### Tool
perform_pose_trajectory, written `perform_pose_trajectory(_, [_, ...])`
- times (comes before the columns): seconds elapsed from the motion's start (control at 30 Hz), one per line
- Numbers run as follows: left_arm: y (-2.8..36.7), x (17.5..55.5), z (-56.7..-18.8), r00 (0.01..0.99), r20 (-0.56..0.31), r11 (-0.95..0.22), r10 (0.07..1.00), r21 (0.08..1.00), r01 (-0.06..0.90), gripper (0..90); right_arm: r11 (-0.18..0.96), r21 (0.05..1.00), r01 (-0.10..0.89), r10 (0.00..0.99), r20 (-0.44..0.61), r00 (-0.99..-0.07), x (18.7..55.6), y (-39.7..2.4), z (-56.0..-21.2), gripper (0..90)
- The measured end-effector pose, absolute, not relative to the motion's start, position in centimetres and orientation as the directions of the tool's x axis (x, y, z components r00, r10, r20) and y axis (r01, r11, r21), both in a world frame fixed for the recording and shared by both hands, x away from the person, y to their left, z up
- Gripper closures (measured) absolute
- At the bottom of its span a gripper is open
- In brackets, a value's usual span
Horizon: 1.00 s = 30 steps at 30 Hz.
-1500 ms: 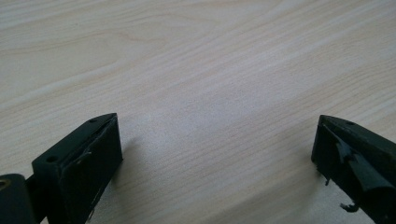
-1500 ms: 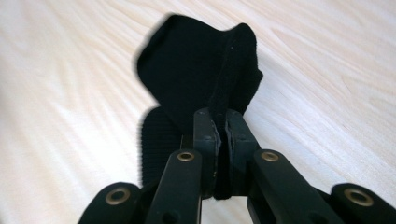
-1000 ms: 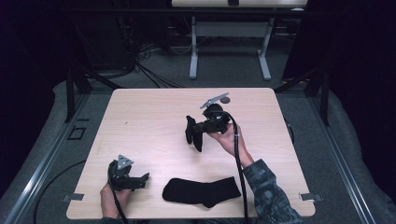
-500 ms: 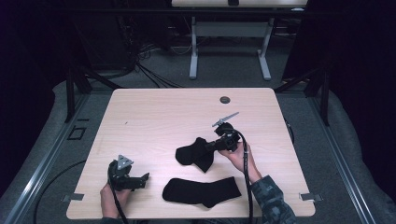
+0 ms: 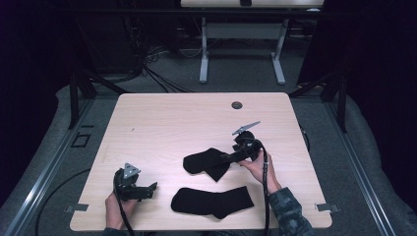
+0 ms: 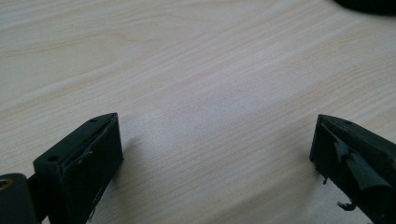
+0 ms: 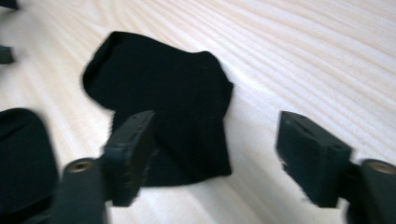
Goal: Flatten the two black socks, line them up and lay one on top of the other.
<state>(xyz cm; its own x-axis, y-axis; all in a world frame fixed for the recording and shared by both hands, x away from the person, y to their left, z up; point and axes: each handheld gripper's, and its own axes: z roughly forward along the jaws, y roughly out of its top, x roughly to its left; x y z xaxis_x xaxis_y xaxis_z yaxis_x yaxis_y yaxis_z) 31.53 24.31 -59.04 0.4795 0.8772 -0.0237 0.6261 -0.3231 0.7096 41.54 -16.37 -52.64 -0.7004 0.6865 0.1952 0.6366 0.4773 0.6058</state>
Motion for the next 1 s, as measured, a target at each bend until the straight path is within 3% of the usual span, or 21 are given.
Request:
perform_pose_trajectory(0.13, [24.7, 31.8, -58.6, 0.514, -0.082, -0.304, 0.854, 0.723, 0.62, 9.6, 0.507, 0.616, 0.602, 0.672, 0.154, -0.724, 40.0, -16.2, -51.9, 23.2])
perform_pose_trajectory(0.23, [23.6, 32.3, -57.5, 0.573, -0.057, -0.363, 0.817, 0.722, 0.589, 9.3, 0.518, 0.628, 0.581, 0.652, 0.149, -0.743, 38.7, -15.9, -51.7, 27.9])
perform_pose_trajectory(0.3, [22.3, 32.7, -56.6, 0.625, -0.04, -0.409, 0.78, 0.723, 0.557, 15.4, 0.54, 0.623, 0.566, 0.629, 0.148, -0.763, 38.1, -15.3, -51.7, 33.0])
perform_pose_trajectory(0.57, [16.7, 35.4, -54.1, 0.763, 0.032, -0.559, 0.646, 0.7, 0.444, 23.0, 0.598, 0.582, 0.551, 0.587, 0.149, -0.796, 37.0, -12.9, -53.1, 43.8])
perform_pose_trajectory(1.0, [10.8, 38.1, -55.5, 0.866, 0.022, -0.702, 0.499, 0.596, 0.389, 45.9, 0.654, 0.532, 0.538, 0.573, 0.115, -0.811, 37.2, -9.6, -56.0, 58.7])
